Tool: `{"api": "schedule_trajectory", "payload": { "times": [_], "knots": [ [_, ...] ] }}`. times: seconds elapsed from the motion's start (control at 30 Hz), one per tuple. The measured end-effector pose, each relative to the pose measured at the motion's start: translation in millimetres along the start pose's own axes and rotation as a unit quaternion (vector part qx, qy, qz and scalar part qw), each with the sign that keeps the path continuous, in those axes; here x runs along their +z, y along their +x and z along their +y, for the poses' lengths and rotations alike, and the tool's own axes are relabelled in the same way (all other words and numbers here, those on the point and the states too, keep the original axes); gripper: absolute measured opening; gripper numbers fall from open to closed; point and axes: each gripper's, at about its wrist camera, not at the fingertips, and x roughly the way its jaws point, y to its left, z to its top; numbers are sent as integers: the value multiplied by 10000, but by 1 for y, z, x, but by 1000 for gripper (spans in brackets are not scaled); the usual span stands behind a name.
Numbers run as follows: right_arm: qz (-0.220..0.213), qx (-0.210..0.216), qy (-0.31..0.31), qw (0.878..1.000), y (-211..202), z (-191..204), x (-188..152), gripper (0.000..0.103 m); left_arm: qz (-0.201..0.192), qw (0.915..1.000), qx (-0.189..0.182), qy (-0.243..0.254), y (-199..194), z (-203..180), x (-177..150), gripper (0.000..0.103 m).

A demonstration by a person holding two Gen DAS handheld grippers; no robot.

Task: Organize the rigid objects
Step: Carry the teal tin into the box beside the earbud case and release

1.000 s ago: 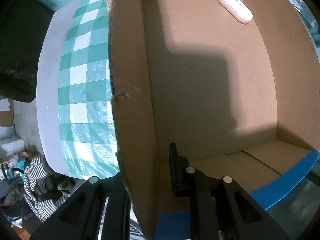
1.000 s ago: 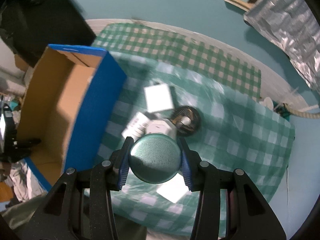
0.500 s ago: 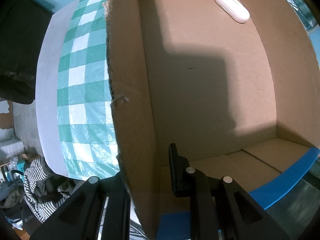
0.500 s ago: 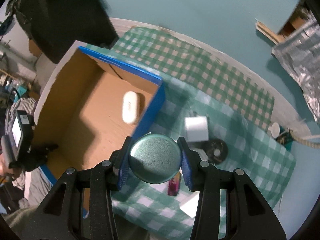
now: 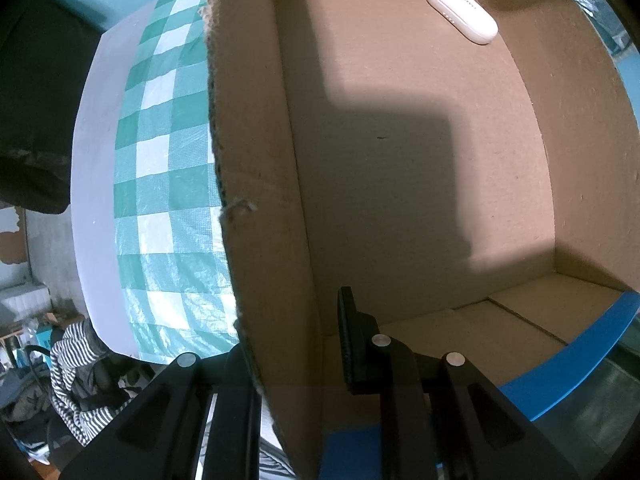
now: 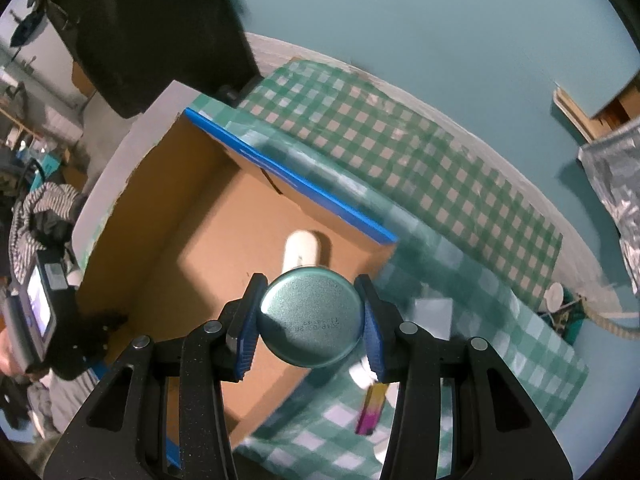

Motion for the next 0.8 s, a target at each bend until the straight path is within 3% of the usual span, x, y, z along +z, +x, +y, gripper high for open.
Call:
{"api": "schedule_trajectory", "payload": {
  "times": [0.4, 0.8],
  "knots": [
    [511, -228, -136, 9983, 46, 8, 6, 44, -25, 10000, -22, -42, 0, 4, -1, 16],
    [435, -200, -21, 9989, 46, 4, 7, 48, -34, 10000, -8, -22, 2, 3, -3, 16]
  ]
}}
